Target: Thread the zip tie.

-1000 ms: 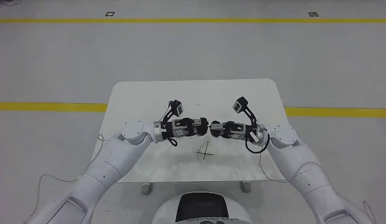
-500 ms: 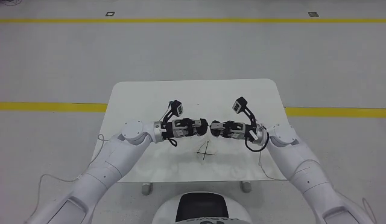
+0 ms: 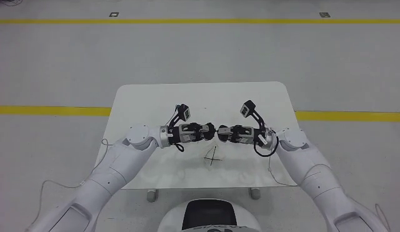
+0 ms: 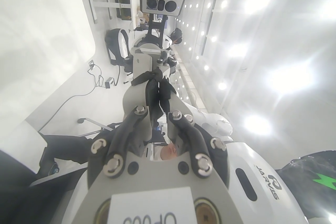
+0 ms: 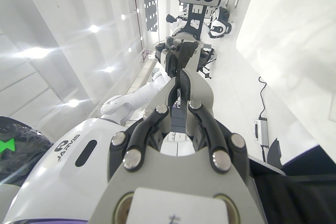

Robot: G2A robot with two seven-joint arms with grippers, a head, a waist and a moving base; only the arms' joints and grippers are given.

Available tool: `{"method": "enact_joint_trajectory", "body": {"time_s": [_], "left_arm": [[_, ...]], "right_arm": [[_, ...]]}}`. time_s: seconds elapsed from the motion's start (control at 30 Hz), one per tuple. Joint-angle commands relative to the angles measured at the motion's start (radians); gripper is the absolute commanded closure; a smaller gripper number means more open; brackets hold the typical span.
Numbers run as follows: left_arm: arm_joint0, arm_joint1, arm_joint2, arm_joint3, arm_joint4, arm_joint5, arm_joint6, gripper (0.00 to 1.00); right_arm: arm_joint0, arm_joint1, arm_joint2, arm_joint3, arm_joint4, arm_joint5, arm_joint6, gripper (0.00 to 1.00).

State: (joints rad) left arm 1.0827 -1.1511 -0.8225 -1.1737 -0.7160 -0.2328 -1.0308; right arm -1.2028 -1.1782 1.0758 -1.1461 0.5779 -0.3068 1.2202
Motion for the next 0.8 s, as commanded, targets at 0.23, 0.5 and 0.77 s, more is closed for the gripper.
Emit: {"method": "enact_joint_trajectory", "body": {"time_s": [0.23,0.5,0.77], "left_arm": [[-0.002,-0.001,0.000,0.000,0.004,0.004,0.000,0.85],[-0.003,-0.002,0.000,0.001,0.003,0.005,-0.003,0.88],[-0.003,-0.003,0.000,0.005,0.002,0.003,-0.006,0.92]], "right_arm": [[0.003,0.000,-0.004,-0.004,-0.001,0.002,0.003,1.00],[0.010,-0.001,-0.013,0.003,-0.003,0.006,-0.001,1.00],[0.012,-0.002,-0.016,0.009,0.000,0.003,-0.006,1.00]]}}
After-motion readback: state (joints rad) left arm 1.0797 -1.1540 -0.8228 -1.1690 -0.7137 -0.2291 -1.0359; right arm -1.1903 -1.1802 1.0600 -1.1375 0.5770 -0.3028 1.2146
